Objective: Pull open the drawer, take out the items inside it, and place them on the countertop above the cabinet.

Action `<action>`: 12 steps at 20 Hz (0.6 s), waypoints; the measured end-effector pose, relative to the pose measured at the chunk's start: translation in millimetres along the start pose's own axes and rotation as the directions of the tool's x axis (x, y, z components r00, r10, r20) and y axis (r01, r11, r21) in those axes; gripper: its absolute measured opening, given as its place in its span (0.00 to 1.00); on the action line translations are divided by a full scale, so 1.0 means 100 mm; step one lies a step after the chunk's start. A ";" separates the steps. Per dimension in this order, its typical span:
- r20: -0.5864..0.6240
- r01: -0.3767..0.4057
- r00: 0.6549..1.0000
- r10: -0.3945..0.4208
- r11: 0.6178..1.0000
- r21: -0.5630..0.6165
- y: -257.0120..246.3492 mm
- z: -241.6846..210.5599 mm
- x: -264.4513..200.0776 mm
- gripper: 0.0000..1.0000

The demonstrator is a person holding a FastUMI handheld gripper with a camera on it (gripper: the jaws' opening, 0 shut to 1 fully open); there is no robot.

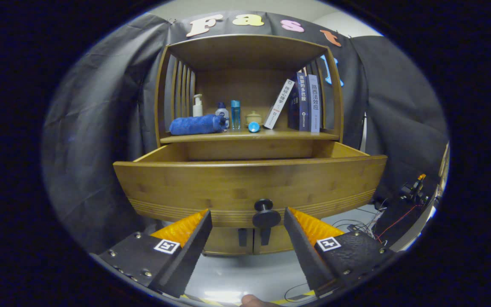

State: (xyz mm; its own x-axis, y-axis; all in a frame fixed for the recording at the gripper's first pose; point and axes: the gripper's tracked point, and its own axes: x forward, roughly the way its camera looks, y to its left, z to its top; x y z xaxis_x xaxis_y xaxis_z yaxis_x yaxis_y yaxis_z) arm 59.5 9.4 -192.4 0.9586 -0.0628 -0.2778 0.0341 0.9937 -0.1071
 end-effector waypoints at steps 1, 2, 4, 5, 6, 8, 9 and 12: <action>-0.009 0.004 1.000 -0.004 1.000 0.000 -0.03 -0.04 0.06 1.00; -0.010 0.009 1.000 -0.009 1.000 0.007 -0.06 -0.04 0.12 1.00; 0.000 0.025 1.000 -0.025 0.999 0.030 -0.14 0.00 0.22 1.00; 0.010 0.036 0.999 -0.037 0.999 0.036 -0.18 0.04 0.27 1.00; 0.015 0.049 0.999 -0.050 0.998 0.045 -0.23 0.06 0.34 1.00; 0.014 -0.011 1.000 0.011 0.998 0.062 -0.15 0.04 0.40 0.99; 0.019 -0.029 0.999 0.028 0.998 0.062 -0.11 0.02 0.41 0.97; 0.013 -0.041 0.999 0.040 0.999 0.025 -0.13 -0.05 0.44 0.98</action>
State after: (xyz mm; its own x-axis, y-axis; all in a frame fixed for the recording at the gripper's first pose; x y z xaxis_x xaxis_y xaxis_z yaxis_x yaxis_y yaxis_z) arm 99.7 -6.9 -208.3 0.9627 -0.0215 -0.2698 0.0022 0.9974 -0.0719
